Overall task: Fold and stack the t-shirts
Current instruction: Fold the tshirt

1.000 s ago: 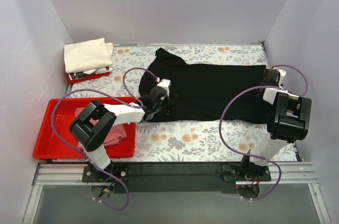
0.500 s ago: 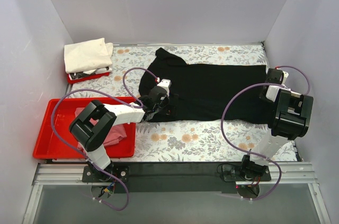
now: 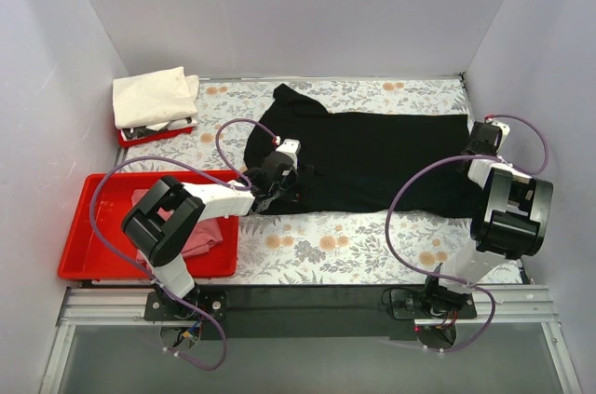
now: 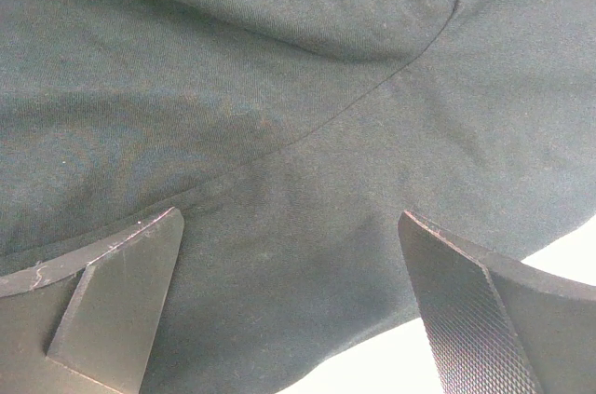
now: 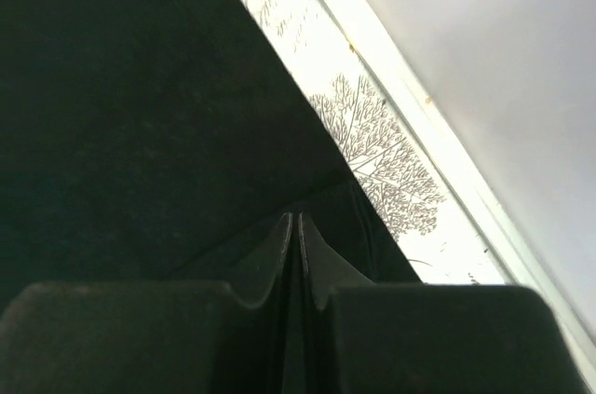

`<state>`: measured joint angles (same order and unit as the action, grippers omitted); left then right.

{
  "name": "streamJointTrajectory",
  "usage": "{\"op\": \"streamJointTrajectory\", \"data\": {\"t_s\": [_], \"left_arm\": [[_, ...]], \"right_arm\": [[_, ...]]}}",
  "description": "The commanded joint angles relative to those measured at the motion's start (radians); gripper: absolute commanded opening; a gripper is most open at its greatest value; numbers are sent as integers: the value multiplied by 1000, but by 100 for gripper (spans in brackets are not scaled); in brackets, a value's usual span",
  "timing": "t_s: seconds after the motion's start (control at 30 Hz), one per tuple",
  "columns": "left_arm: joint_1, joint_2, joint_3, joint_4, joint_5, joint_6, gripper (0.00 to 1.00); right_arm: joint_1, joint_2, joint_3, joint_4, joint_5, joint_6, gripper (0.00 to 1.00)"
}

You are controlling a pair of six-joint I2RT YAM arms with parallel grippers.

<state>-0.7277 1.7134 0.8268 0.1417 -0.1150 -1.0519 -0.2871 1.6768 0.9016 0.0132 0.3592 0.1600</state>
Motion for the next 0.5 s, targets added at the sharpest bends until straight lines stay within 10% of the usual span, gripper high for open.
{"op": "streamJointTrajectory", "data": {"t_s": [0.0, 0.47], "left_arm": [[11, 25, -3, -74, -28, 4, 94], [24, -4, -14, -71, -77, -11, 94]], "right_arm": [[2, -84, -20, 106, -16, 0, 1], [2, -106, -40, 103, 26, 3, 1]]}}
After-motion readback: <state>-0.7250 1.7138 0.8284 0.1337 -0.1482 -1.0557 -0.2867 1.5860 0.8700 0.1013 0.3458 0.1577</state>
